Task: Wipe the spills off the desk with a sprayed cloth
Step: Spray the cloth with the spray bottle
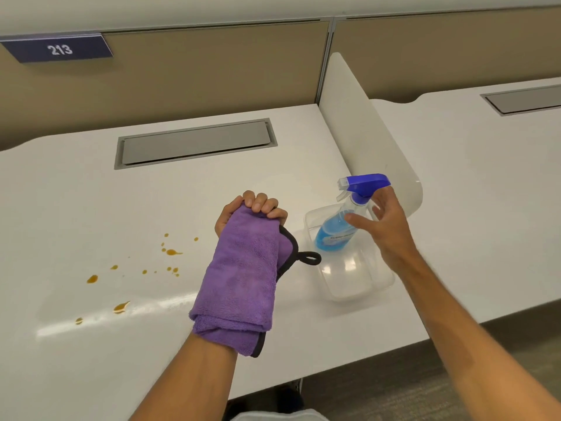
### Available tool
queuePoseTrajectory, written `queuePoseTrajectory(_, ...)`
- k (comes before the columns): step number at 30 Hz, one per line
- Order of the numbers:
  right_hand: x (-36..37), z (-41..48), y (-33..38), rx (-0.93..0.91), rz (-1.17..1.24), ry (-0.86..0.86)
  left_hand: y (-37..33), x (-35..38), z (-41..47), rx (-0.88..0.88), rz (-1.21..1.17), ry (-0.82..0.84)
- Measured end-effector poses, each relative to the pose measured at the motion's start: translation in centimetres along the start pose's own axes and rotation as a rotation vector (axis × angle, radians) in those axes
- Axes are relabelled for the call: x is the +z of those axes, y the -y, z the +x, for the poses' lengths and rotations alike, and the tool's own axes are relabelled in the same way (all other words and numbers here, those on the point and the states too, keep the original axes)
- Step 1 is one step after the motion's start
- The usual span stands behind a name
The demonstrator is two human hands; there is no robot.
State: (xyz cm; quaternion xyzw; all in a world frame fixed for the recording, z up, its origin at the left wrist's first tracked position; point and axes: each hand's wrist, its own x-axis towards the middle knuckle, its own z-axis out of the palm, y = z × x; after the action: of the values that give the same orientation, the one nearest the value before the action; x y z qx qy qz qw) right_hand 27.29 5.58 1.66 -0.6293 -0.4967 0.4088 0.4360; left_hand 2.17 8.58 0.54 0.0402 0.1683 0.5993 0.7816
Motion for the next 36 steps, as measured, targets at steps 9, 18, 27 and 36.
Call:
queuePoseTrajectory(9, 0.2, 1.9, 2.1, -0.147, -0.009, 0.033, 0.2, 0.0, -0.1, -0.018, -0.013, -0.131)
queuePoseTrajectory(18, -1.4, 0.1, 9.1, -0.317, 0.119, 0.08, -1.0, 0.4, -0.1, -0.005, -0.044, -0.181)
queuePoseTrajectory(27, 2.7, -7.1, 12.7, -0.209, -0.133, 0.232, -2.9, 0.9, 0.1, 0.018, -0.004, -0.176)
queuePoseTrajectory(36, 8.6, -12.0, 9.4, 0.062, -0.3, 0.39, -3.8, 0.0, -0.1, 0.002, 0.003, -0.176)
